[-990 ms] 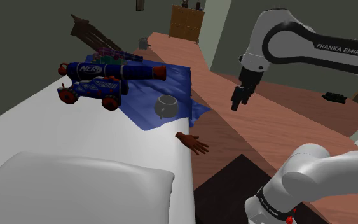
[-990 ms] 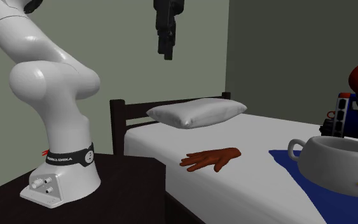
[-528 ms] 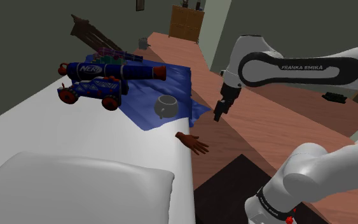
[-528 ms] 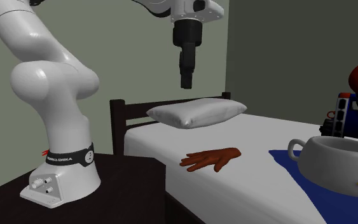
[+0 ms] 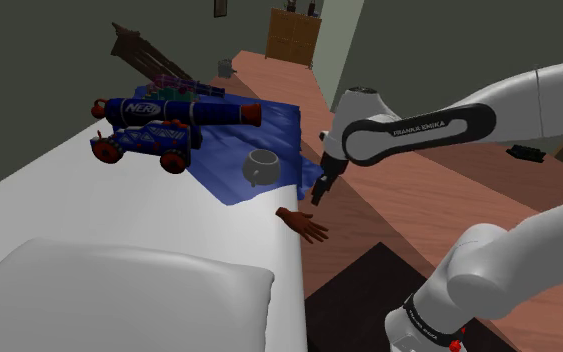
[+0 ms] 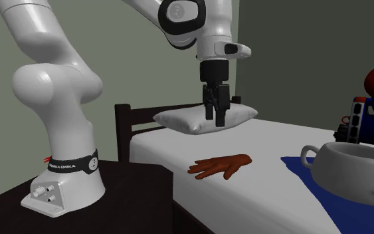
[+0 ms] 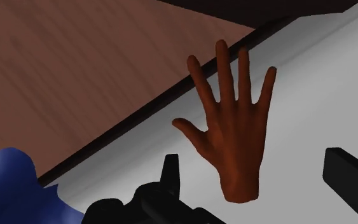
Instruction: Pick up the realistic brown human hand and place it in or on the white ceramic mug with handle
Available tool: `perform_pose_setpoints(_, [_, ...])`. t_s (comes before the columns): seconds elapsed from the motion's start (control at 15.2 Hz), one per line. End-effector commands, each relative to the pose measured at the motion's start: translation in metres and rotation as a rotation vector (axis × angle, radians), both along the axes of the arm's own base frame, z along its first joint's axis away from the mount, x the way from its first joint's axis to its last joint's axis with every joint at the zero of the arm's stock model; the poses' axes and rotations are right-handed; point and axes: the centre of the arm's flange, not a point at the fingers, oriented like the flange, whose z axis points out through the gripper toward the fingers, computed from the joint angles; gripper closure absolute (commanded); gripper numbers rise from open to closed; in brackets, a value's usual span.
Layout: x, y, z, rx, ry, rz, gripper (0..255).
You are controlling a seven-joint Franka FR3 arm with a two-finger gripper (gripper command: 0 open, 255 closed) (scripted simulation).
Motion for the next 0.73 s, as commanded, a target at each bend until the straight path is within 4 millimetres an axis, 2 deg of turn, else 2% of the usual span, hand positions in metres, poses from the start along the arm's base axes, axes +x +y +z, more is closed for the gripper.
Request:
perform_pose_setpoints(0.0, [0.011, 0.007, -0.023, 0.005, -0.016, 0.032, 0])
perform_pose_setpoints(0.46, [0.053, 0.035, -0.095, 0.021, -0.062, 0.142, 0])
perform_pose_setpoints(0.66, [0.055, 0.037, -0.109, 0.021, -0.064, 0.147, 0])
